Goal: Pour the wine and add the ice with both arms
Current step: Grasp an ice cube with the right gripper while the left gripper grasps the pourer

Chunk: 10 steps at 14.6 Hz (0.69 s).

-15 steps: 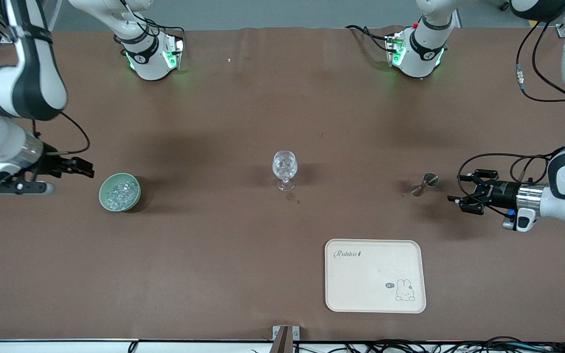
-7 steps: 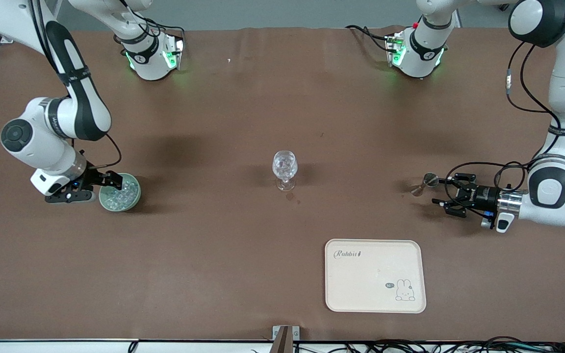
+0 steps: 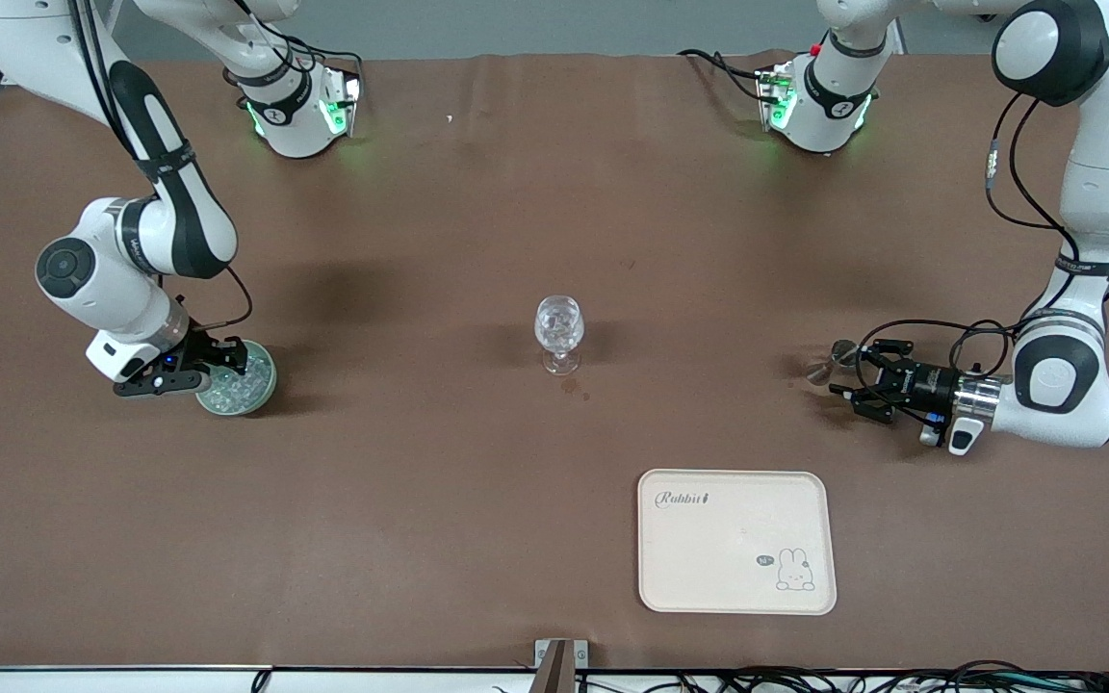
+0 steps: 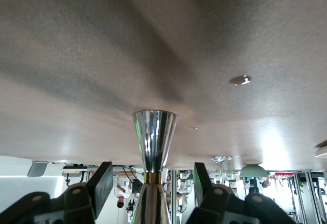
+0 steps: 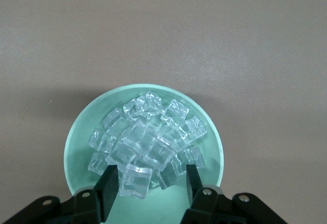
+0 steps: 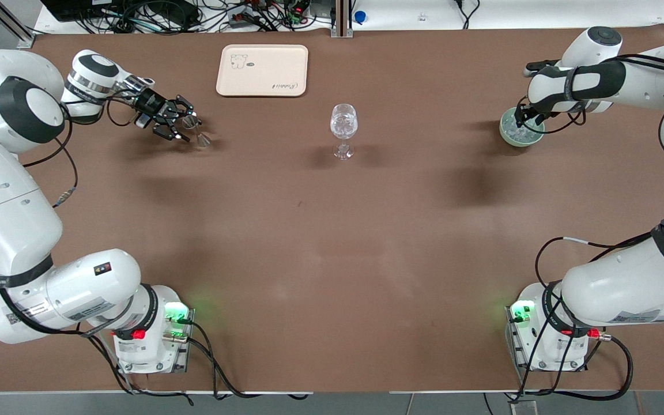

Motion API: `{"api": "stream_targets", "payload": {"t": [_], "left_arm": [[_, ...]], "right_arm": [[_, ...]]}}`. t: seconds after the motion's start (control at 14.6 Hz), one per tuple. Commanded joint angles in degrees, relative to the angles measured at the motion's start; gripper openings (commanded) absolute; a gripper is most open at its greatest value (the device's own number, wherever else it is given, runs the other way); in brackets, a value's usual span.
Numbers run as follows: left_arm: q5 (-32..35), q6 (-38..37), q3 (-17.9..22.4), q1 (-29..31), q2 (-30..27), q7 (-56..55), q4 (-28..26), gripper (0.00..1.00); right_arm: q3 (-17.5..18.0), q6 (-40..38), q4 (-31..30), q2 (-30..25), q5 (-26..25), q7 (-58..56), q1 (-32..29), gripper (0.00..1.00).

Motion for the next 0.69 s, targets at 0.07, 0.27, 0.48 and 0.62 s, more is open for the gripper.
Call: {"api": "stream_targets", "payload": {"t": [0.07, 0.27, 0.48, 0.62], "left_arm": [[-0.78, -0.66, -0.05, -0.31, 0.02, 1.46, -0.60, 0.63], [-0.78, -0.75, -0.14, -0.49, 0.02, 1.64, -0.78, 0.55], [-0.87, -0.93, -0.40, -0.58, 0.02, 1.64, -0.87, 0.49], [-0.78, -0.93, -0.40, -0.58, 0.02, 1.64, -0.78, 0.45]], "right_arm": [[0.04, 1.90, -1.35, 0.50, 1.15, -0.54, 0.62, 0.59], [0.13, 1.90, -1.35, 1.11, 2.11, -0.18, 0.71, 0.58], [0.13, 1.99, -1.35, 1.29, 2.56, -0.18, 1.06, 0.57], [0.22, 1.81, -1.35, 1.38, 3.08, -0.10, 1.06, 0.55]]}}
